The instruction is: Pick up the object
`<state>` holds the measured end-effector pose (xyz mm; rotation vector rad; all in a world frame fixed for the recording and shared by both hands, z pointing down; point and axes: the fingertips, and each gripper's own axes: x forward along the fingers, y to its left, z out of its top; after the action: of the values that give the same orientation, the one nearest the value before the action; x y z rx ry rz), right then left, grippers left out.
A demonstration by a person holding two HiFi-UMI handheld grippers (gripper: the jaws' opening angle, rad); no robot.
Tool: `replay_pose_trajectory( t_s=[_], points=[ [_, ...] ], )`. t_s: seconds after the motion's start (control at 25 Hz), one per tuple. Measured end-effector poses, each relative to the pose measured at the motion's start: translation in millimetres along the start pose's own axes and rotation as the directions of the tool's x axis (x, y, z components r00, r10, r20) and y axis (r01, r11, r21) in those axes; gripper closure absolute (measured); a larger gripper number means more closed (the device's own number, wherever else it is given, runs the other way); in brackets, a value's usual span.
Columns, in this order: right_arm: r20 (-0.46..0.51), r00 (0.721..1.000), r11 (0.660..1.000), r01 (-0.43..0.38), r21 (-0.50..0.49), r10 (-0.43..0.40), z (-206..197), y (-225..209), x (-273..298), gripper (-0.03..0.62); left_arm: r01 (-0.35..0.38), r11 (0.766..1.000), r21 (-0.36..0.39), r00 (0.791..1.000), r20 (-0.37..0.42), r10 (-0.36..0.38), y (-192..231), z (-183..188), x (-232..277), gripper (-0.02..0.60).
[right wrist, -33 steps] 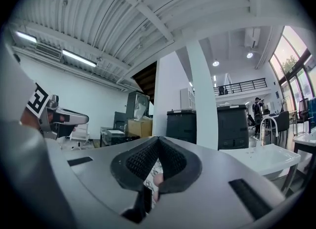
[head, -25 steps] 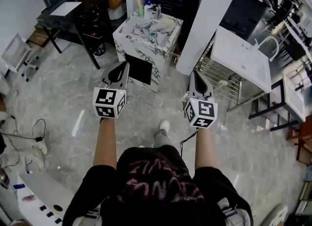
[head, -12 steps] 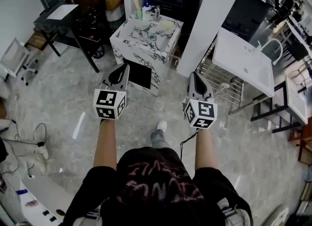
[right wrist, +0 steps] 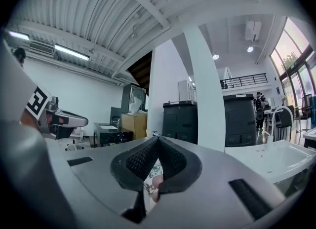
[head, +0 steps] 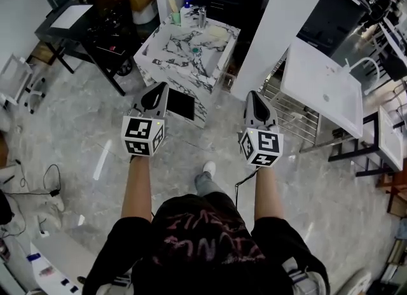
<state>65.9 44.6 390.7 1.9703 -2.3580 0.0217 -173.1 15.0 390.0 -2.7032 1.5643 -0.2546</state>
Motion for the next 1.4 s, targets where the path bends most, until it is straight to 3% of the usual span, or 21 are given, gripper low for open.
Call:
replay_pose_trajectory(
  t_s=[0.4,0.88,1.4],
  points=[
    [-0.030,0.999,0.999,-0.034,0.001,0.034,-3,-59,100,0.580,-0.017,1.000,-0.010,0.999,-0.041,0.016,10,6,110,0.565],
    [-0.043,0.998,0.999,-0.045,0.019,0.045,-9,-97,150,0.580,-0.023,1.000,0.003,0.999,-0.048,0.023,14,17,172,0.565],
    [-0.067,0.997,0.999,0.032,-0.002,-0.033,-12,-120,221,0.579,0.063,0.998,0.019,0.997,-0.047,-0.062,42,16,259,0.565]
  ],
)
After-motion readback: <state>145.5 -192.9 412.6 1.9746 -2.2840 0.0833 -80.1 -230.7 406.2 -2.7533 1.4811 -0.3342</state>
